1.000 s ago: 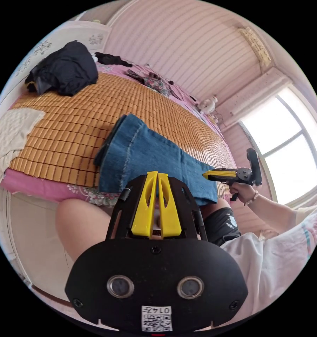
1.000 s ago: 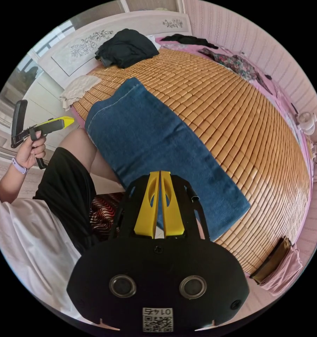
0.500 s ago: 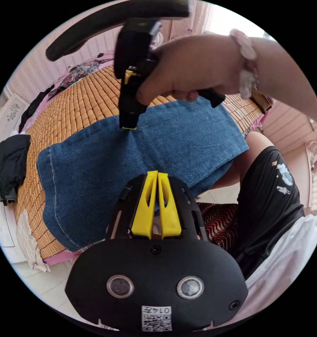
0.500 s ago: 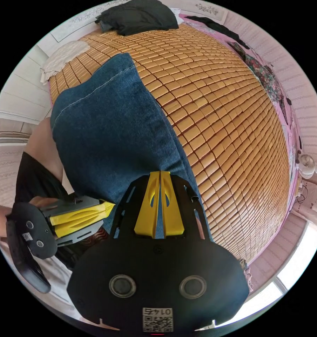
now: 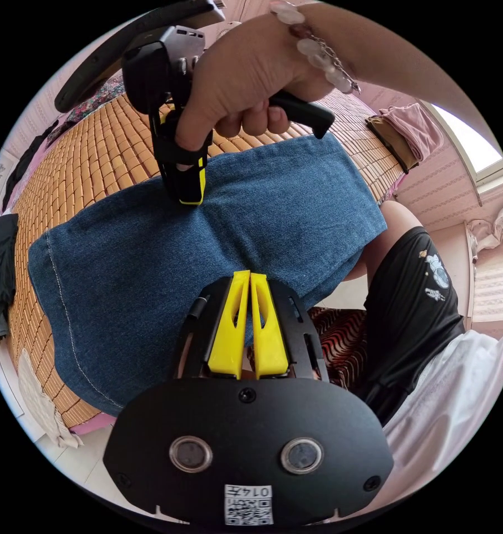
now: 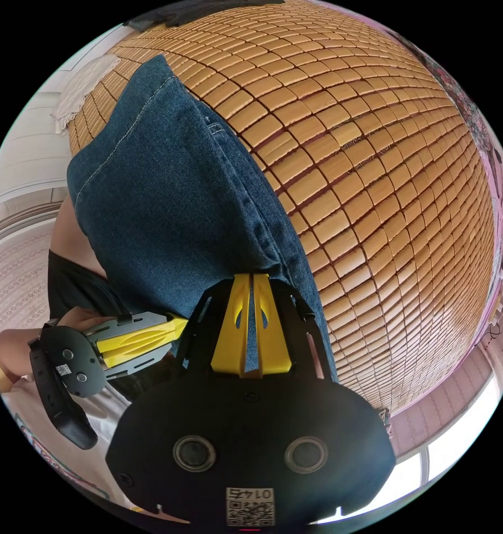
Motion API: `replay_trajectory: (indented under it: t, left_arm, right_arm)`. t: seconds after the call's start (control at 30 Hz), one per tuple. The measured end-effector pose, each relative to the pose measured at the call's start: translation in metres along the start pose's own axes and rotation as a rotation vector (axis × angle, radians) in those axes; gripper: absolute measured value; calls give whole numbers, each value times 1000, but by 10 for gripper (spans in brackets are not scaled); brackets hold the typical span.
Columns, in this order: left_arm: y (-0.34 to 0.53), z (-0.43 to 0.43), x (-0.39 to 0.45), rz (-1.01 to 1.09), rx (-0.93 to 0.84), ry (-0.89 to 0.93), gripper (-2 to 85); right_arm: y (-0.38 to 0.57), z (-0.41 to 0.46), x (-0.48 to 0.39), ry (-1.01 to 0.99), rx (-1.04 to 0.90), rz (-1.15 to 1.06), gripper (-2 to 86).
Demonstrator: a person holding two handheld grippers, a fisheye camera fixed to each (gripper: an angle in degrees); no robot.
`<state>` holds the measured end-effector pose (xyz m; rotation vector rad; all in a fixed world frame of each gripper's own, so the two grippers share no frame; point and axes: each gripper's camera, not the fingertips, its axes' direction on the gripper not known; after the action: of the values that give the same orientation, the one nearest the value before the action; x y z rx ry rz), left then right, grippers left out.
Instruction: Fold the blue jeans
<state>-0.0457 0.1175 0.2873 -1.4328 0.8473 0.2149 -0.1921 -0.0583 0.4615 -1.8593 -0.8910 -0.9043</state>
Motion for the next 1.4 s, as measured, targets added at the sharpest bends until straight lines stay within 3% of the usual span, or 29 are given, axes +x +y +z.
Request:
replay_trajectory:
  t: [0.17, 0.27, 0.33, 0.43, 0.6, 0.8, 0.93, 1.07, 1.27, 1.4]
  left_arm:
    - [-1, -3, -11, 4, 8, 9, -7]
    - [7, -10, -14, -39, 55, -13, -7]
    - [15, -17, -17, -65, 72, 14, -7]
    - [34, -30, -31, -96, 83, 154, -7]
    - [78, -74, -97, -285, 185, 81, -7]
    - [126, -118, -186, -647, 327, 41, -5]
    - [145, -132, -224, -765, 391, 87, -4]
    - [152, -130, -255, -874, 386, 12, 40]
    - [124, -100, -274, -803, 246, 71, 127]
    - [116, -94, -276, -811, 221, 44, 123]
  right_arm:
    - [19, 13, 10, 28, 29, 44, -4]
    - [58, 23, 32, -73, 193, 169, -4]
    - [112, 37, 42, -137, 447, 246, -3]
    - [198, 57, 61, -171, 677, 410, -2]
    - [329, 97, 102, -265, 768, 643, 53]
    - [412, 143, 129, -275, 634, 710, 160]
    - [426, 178, 152, -384, 559, 720, 161]
    - [433, 211, 175, -518, 518, 746, 162]
    - [462, 247, 202, -562, 556, 733, 132]
    - [484, 271, 217, -549, 548, 809, 105]
